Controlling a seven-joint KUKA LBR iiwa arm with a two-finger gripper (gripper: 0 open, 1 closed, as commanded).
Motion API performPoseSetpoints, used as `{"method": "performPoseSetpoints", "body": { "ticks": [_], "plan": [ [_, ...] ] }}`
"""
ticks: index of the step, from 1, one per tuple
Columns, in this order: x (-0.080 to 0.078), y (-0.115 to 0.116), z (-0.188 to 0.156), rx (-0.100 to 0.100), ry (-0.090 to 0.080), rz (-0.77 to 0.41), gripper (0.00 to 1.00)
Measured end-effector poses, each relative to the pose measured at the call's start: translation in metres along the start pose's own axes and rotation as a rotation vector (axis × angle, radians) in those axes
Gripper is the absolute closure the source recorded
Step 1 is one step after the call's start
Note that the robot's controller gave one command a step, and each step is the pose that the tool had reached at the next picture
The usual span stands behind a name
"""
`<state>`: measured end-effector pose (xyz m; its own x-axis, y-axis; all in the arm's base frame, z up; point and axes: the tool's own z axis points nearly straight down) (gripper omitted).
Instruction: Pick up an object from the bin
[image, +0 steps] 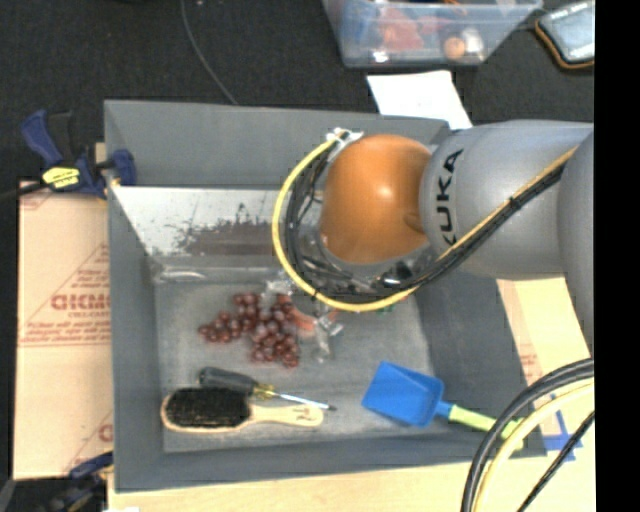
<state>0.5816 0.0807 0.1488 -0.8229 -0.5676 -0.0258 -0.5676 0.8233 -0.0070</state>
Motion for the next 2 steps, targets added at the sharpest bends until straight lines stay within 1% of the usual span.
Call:
{"method": "performPoseSetpoints", "body": {
  "ticks": [1, 2],
  "plan": [
    [-0.002, 0.032, 0.069, 0.001, -0.008, 0.018, 0.0],
    [-0.039, -0.023, 0.065, 0.006, -0.017, -0.223, 1.0]
  ]
}}
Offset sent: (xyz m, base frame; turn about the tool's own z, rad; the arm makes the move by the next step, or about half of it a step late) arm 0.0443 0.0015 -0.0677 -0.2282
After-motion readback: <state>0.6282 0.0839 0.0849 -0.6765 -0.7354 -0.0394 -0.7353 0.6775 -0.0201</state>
